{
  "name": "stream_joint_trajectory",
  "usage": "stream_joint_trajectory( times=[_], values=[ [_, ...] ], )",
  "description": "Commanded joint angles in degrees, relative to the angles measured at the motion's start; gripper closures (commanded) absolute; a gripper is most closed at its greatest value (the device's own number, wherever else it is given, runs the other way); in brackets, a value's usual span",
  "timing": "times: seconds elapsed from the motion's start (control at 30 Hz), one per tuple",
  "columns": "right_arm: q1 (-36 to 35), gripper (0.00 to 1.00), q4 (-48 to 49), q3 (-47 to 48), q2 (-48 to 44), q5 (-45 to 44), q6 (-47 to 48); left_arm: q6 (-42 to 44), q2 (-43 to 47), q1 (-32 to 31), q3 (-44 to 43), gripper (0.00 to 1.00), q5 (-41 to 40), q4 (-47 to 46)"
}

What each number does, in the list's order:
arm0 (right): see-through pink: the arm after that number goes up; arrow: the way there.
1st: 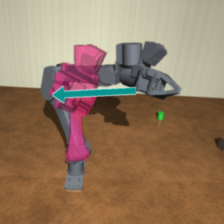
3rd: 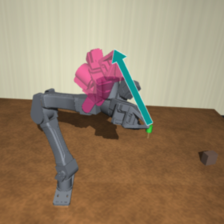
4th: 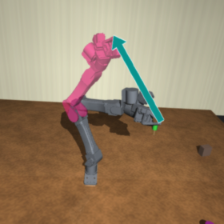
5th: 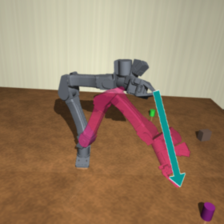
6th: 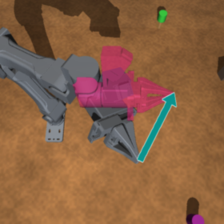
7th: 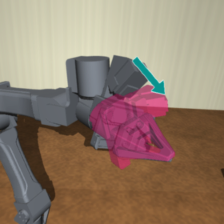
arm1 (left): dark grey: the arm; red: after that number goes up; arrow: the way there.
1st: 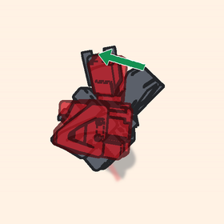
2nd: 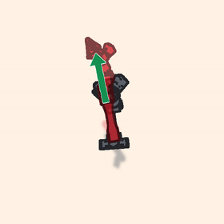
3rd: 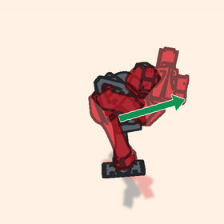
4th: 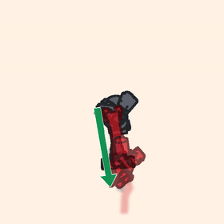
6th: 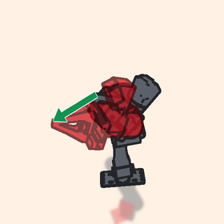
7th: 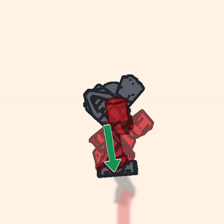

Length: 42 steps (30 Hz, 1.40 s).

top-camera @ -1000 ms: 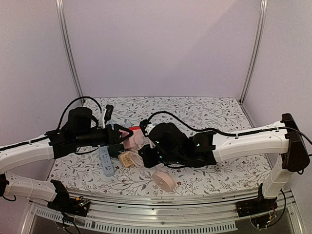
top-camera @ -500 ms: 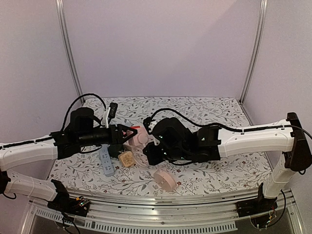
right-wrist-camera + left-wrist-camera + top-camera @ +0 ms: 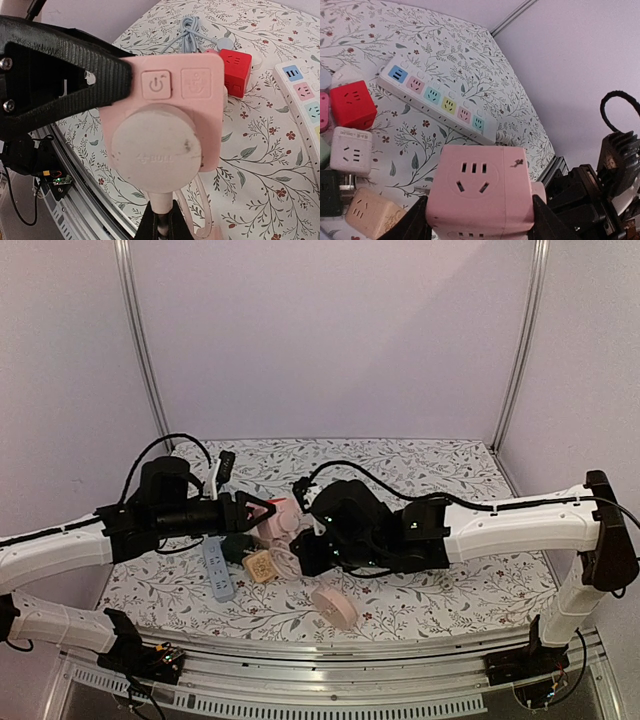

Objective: Pull the plug off the socket
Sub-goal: Remove the plug from the socket.

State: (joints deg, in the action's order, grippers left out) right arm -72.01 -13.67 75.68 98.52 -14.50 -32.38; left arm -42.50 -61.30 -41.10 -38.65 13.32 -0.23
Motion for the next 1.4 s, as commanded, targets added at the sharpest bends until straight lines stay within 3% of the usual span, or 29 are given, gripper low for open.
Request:
stream_joint_trajectory(
  times=[0.0, 0.23, 0.63, 0.97, 1.2, 1.37],
  values=[
    [2.83, 1.0, -2.6, -1.53, 1.71, -4.92, -2.47, -1.15, 0.59, 2.56, -1.79, 0.94, -2.54, 6.26],
    [3.52, 1.0, -2.56, -1.1, 0.16, -1.37, -2.43, 3.65, 2.71, 2.89, 0.22, 0.95, -4.38, 7.46],
    [3.65, 1.0, -3.03, 0.13, -9.5, 2.05, -3.01, 12.53, 0.42, 1.9, 3.33, 0.98, -16.03, 13.6],
    [3.52, 1.0, 0.29, -7.19, -3.21, 1.38, -2.86, 3.84, 3.02, 2.4, -0.14, 0.98, -8.68, 12.44],
    [3.42, 1.0, 0.73, -7.37, 0.45, 1.48, -1.43, -2.29, 4.42, 3.85, 0.55, 0.98, -3.43, 9.73],
    [3.35, 1.0, 0.67, -6.52, -0.72, 1.43, -1.1, 1.45, 5.1, 4.1, 0.33, 0.98, -5.84, 11.93]
  ],
)
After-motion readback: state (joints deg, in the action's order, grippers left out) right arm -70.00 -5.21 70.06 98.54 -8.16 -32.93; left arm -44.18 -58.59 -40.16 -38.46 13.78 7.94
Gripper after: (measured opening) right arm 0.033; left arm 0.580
